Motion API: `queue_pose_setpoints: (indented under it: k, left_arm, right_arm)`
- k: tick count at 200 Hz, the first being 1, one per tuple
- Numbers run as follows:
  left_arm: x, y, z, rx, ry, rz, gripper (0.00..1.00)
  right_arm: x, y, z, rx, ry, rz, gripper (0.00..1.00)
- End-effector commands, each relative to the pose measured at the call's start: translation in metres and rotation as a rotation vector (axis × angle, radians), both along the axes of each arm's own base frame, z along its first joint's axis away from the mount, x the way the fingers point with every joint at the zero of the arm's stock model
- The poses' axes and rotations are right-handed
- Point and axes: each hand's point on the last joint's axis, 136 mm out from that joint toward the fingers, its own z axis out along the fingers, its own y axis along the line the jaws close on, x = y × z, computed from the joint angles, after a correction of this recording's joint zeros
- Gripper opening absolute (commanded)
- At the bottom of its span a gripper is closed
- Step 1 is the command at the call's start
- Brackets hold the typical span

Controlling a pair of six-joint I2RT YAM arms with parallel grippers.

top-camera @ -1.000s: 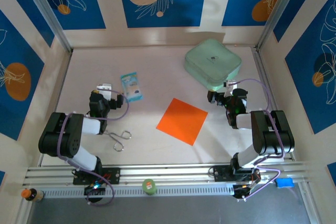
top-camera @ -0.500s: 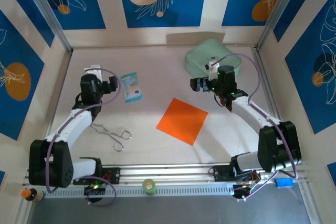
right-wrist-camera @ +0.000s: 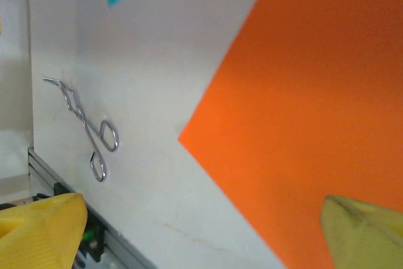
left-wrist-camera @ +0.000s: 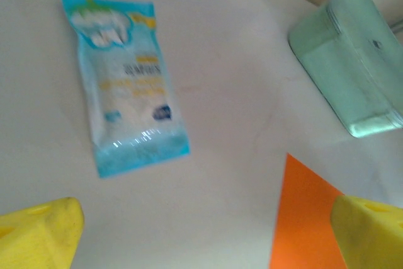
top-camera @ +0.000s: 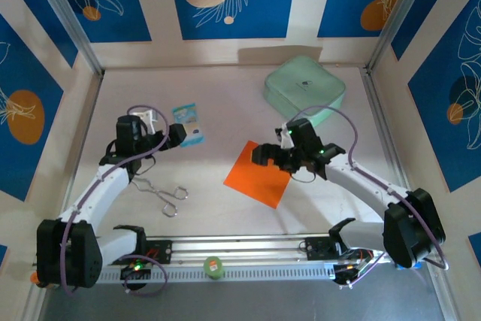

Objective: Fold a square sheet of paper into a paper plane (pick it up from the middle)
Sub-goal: Move the square sheet of paper to the center of the table.

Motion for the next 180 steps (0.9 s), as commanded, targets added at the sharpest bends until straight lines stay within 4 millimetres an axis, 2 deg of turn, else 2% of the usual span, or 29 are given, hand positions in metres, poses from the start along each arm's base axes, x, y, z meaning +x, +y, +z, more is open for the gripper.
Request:
queue_pose_setpoints:
  k: [1, 17, 34, 73, 110, 144, 180]
  left_arm:
    - [-0.012, -0.02, 0.009, -0.096, -0.007, -0.064, 1.0]
    - [-0.017, -0.02, 0.005, -0.086, 0.003, -0.064, 1.0]
    - [-0.019, -0.018, 0.006, -0.077, -0.003, -0.062, 1.0]
    - [-0.019, -0.016, 0.011, -0.061, -0.02, -0.055, 1.0]
    - [-0.017, -0.005, 0.008, -0.016, -0.003, 0.001, 1.0]
    - [-0.015, 0.008, 0.01, 0.005, -0.016, 0.08, 1.0]
    - [-0.019, 0.003, 0.019, -0.006, -0.079, 0.041, 1.0]
  right_arm:
    - [-0.023, -0.001, -0.029, 0.005, 0.186, -0.075, 0.95]
    - [-0.024, 0.0, -0.039, -0.012, 0.213, -0.074, 0.95]
    - [-0.019, -0.009, -0.049, -0.069, 0.229, -0.097, 0.95]
    - [-0.005, -0.017, -0.06, -0.094, 0.229, -0.094, 0.95]
    - [-0.004, -0.019, -0.074, -0.122, 0.209, -0.013, 0.95]
    - [-0.01, -0.013, -0.083, -0.136, 0.192, 0.098, 0.95]
    - [-0.019, 0.005, -0.086, -0.144, 0.153, 0.271, 0.95]
